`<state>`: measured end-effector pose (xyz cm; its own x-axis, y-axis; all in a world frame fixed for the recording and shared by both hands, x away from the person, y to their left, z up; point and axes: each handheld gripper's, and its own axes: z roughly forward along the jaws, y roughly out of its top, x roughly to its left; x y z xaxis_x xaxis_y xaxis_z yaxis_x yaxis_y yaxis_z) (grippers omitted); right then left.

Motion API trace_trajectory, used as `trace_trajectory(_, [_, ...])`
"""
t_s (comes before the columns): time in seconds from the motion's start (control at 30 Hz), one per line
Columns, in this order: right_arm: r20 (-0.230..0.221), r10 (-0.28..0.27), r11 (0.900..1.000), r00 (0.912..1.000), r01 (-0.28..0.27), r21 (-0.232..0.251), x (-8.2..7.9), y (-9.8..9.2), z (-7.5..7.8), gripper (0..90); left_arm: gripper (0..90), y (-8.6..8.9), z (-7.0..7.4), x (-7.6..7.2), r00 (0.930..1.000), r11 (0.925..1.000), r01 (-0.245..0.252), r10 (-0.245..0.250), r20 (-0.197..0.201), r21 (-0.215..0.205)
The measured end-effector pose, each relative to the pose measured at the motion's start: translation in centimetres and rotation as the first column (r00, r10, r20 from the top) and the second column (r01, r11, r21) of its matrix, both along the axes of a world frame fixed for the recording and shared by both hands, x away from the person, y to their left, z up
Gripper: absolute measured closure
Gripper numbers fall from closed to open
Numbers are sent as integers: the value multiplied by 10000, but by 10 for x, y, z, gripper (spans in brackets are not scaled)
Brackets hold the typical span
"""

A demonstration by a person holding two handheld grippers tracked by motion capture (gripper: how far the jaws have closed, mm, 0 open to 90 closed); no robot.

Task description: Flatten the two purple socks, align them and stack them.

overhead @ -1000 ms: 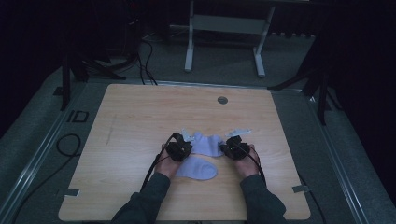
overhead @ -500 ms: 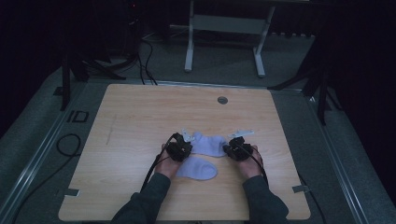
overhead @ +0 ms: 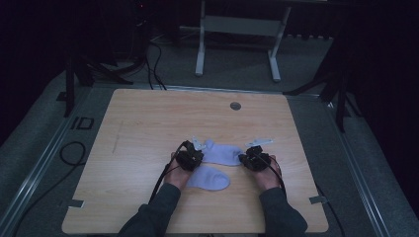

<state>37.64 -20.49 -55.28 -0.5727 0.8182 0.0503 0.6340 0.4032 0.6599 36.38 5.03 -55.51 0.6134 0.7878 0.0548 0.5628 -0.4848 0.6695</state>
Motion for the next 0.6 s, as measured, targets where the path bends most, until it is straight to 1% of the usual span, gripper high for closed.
trace_trajectory(0.1, [2,-26,10000,10000,26,84,-1,-3,0,876,896,0,0,0,10000,10000,-16,16,0,-30])
trace_trajectory(0.27, [6,-15,10000,10000,15,68,-2,-5,0,872,895,-1,0,0,10000,9999,-96,96,-18,-52])
trace_trajectory(0.3, [-3,-13,10000,10000,13,65,-2,-4,0,870,895,-1,0,0,9999,9998,-148,148,-30,-130])
trace_trajectory(0.37, [-20,-2,10000,10000,2,86,-2,-4,0,856,891,0,0,0,9999,9997,-95,93,-69,-225])
trace_trajectory(0.4, [-20,-2,10000,10000,2,86,-2,-4,0,856,879,0,0,0,9999,9997,-95,93,-69,-225])
trace_trajectory(0.43, [-34,7,9999,10000,-7,104,-2,-4,0,853,879,1,1,1,9999,9994,-74,71,-105,-325])
trace_trajectory(0.47, [-46,6,9999,10000,-5,100,-2,-4,0,850,846,2,2,0,9999,9994,-50,45,-132,-356])
trace_trajectory(0.53, [-56,24,10000,10000,-24,90,-2,-4,0,846,837,4,4,0,10000,9992,-53,51,-59,-394])
trace_trajectory(0.6, [-72,4,10000,10000,-4,86,-2,-3,0,837,833,6,7,-1,9998,9987,-181,180,-23,-471])
